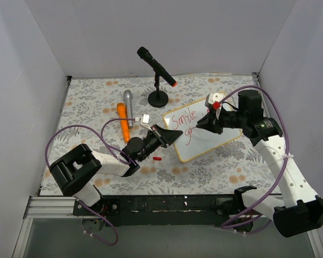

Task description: Write a sentence on the whiteboard

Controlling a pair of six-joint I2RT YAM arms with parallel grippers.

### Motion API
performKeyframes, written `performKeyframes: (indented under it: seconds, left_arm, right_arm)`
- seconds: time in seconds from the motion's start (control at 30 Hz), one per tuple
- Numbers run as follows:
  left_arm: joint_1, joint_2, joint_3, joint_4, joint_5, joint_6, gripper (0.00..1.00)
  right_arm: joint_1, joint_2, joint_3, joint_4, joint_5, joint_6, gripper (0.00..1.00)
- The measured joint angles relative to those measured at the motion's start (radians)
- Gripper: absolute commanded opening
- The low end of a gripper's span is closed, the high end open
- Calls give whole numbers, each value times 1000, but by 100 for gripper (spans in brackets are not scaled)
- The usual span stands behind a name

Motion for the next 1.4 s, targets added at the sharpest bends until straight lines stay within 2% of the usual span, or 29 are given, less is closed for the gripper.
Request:
performKeyframes:
  seconds: [0.33, 0.73, 1.4]
  left_arm:
    - [0, -39, -55, 4, 0, 7, 0]
    - [0, -74, -101, 4, -5, 8, 0]
    - [0, -50, -66, 5, -34, -4, 0]
  right_arm:
    - [-26, -92, 3, -50, -70, -32, 1]
    - [-45, -84, -8, -50, -143, -32, 1]
    - [-45, -41, -12, 13, -27, 62, 1]
